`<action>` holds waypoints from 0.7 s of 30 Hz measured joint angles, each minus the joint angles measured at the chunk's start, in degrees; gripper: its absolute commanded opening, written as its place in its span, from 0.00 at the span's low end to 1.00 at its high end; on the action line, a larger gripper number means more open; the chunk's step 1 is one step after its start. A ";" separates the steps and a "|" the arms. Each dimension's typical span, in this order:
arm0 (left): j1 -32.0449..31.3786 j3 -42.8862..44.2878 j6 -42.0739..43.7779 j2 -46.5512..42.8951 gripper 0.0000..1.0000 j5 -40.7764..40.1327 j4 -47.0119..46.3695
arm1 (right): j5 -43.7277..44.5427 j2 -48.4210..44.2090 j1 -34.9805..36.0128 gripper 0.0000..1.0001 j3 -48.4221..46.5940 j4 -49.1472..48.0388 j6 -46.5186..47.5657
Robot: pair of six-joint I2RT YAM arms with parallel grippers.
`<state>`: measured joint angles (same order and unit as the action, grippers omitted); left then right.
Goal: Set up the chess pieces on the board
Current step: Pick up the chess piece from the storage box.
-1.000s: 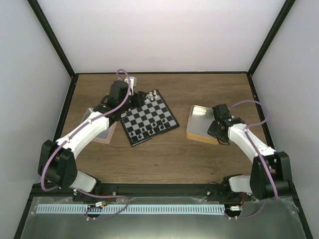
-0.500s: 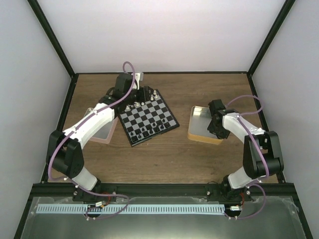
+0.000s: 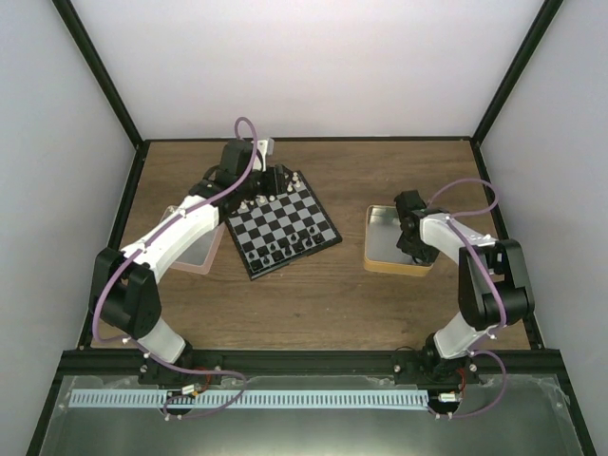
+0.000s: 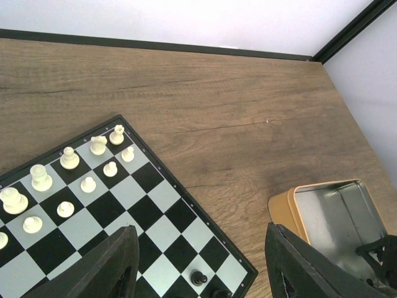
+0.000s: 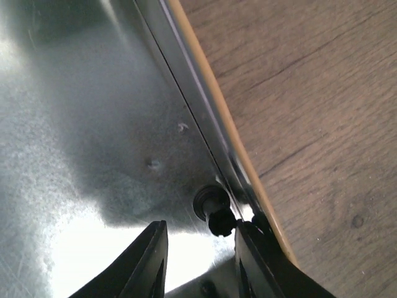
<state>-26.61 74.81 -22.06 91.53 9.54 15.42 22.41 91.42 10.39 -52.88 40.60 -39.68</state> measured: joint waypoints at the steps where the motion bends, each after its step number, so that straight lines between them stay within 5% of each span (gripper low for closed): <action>1: 0.00 0.02 0.02 0.00 0.58 0.00 0.02 | 0.31 0.09 0.00 0.29 0.00 -0.48 0.17; 21: 0.00 0.04 1.33 -0.02 0.58 0.00 1.42 | 1.60 1.84 -0.09 0.04 -0.02 -8.39 4.33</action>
<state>-26.61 74.85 -20.73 91.50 9.54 16.84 24.01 93.25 10.31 -52.90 32.21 -35.35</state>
